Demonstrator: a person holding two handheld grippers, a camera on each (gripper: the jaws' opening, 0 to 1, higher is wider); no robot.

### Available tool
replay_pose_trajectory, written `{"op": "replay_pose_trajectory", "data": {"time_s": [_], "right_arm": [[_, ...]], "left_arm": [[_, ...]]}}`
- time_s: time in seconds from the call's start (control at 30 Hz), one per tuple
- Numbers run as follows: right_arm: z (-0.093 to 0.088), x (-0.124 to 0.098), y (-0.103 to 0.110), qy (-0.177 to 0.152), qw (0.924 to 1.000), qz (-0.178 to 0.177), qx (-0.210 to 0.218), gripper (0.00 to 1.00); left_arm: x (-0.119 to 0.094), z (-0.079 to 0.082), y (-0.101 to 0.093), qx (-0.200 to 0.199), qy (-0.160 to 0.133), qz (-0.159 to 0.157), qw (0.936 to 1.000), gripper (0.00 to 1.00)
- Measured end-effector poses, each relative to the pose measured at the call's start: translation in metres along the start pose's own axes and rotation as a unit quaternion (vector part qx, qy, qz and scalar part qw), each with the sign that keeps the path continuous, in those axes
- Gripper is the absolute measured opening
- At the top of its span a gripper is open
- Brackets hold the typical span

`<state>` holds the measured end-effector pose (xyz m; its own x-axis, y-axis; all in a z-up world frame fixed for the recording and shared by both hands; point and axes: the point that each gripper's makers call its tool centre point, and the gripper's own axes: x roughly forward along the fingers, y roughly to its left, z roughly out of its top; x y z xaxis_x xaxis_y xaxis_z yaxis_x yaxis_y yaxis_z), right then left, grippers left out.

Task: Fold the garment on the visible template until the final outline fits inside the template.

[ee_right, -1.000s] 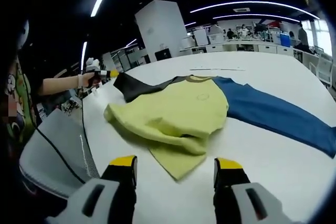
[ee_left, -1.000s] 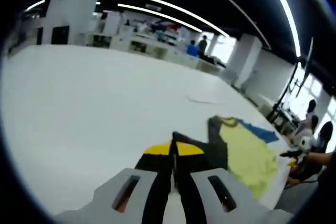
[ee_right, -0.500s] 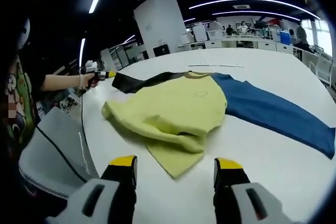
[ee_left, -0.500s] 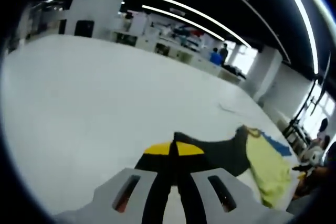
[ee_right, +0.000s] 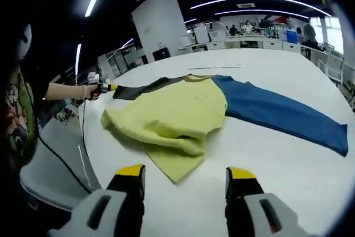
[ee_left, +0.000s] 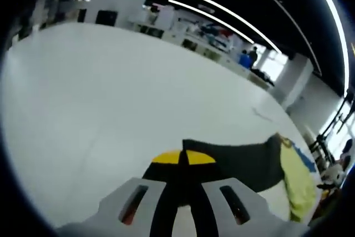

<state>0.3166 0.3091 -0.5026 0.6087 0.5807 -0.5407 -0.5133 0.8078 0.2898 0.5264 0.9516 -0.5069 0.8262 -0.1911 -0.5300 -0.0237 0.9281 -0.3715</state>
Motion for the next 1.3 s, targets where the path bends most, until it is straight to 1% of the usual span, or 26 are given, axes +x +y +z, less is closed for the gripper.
{"op": "replay_pose_trajectory", "data": {"time_s": [0.07, 0.13, 0.2, 0.3, 0.43, 0.5, 0.6, 0.63, 0.67, 0.7, 0.73, 0.77, 0.8, 0.87, 0.93, 1.03, 1.1, 1.13, 1.2, 1.3], "right_arm": [[0.008, 0.001, -0.006, -0.010, 0.9999, -0.007, 0.002, 0.56], [0.017, 0.001, -0.006, -0.028, 0.9996, -0.007, 0.002, 0.55], [0.024, 0.000, -0.009, -0.031, 0.9993, -0.013, -0.015, 0.55], [0.037, -0.003, -0.010, -0.042, 0.9986, -0.019, -0.024, 0.55], [0.048, -0.009, -0.011, -0.055, 0.9977, -0.030, -0.026, 0.54], [0.051, -0.011, -0.012, -0.061, 0.9971, -0.035, -0.028, 0.54], [0.051, -0.012, -0.014, -0.063, 0.9969, -0.040, -0.024, 0.54], [0.051, -0.013, -0.015, -0.064, 0.9968, -0.042, -0.023, 0.54], [0.051, -0.013, -0.015, -0.065, 0.9968, -0.042, -0.018, 0.54], [0.049, -0.013, -0.015, -0.064, 0.9969, -0.043, -0.015, 0.54], [0.049, -0.013, -0.015, -0.063, 0.9970, -0.042, -0.016, 0.54], [0.048, -0.013, -0.015, -0.063, 0.9970, -0.042, -0.016, 0.54], [0.048, -0.013, -0.015, -0.062, 0.9970, -0.042, -0.015, 0.53], [0.049, -0.013, -0.014, -0.065, 0.9969, -0.041, -0.013, 0.53], [0.050, -0.014, -0.014, -0.068, 0.9970, -0.037, -0.010, 0.51], [0.051, -0.014, -0.016, -0.068, 0.9970, -0.036, -0.009, 0.51], [0.051, -0.015, -0.017, -0.068, 0.9970, -0.036, -0.009, 0.51], [0.051, -0.015, -0.017, -0.069, 0.9969, -0.036, -0.009, 0.51], [0.052, -0.015, -0.017, -0.070, 0.9969, -0.036, -0.008, 0.51], [0.052, -0.015, -0.018, -0.072, 0.9967, -0.036, -0.009, 0.51]], "left_arm": [[-0.002, -0.003, 0.003, -0.006, 0.004, 0.004, 1.0000, 0.00], [-0.002, -0.005, 0.005, -0.005, 0.007, 0.009, 0.9999, 0.00], [0.000, -0.008, 0.006, -0.004, 0.014, 0.015, 0.9998, 0.00], [0.002, -0.014, 0.007, 0.007, 0.029, 0.023, 0.9993, 0.00], [0.007, -0.019, 0.013, 0.006, 0.045, 0.030, 0.9985, 0.00], [0.007, -0.020, 0.014, 0.006, 0.047, 0.032, 0.9984, 0.00], [0.008, -0.027, 0.018, 0.014, 0.062, 0.043, 0.9970, 0.00], [0.008, -0.024, 0.019, 0.015, 0.054, 0.042, 0.9975, 0.00], [0.008, -0.025, 0.020, 0.006, 0.057, 0.045, 0.9973, 0.00], [0.008, -0.025, 0.020, 0.006, 0.057, 0.046, 0.9973, 0.00], [0.008, -0.025, 0.018, 0.011, 0.058, 0.047, 0.9972, 0.00], [0.008, -0.025, 0.018, 0.028, 0.059, 0.048, 0.9967, 0.00], [0.008, -0.026, 0.017, 0.037, 0.059, 0.048, 0.9964, 0.00], [0.008, -0.026, 0.015, 0.042, 0.058, 0.046, 0.9964, 0.00], [0.008, -0.026, 0.013, 0.050, 0.058, 0.040, 0.9963, 0.00], [0.004, -0.023, 0.010, 0.055, 0.049, 0.032, 0.9968, 0.00], [0.001, -0.022, 0.008, 0.060, 0.045, 0.032, 0.9967, 0.02], [0.001, -0.021, 0.010, 0.060, 0.044, 0.031, 0.9968, 0.05], [-0.001, -0.019, 0.007, 0.066, 0.039, 0.029, 0.9967, 0.11], [-0.005, -0.015, 0.008, 0.085, 0.027, 0.041, 0.9951, 0.30]]}}
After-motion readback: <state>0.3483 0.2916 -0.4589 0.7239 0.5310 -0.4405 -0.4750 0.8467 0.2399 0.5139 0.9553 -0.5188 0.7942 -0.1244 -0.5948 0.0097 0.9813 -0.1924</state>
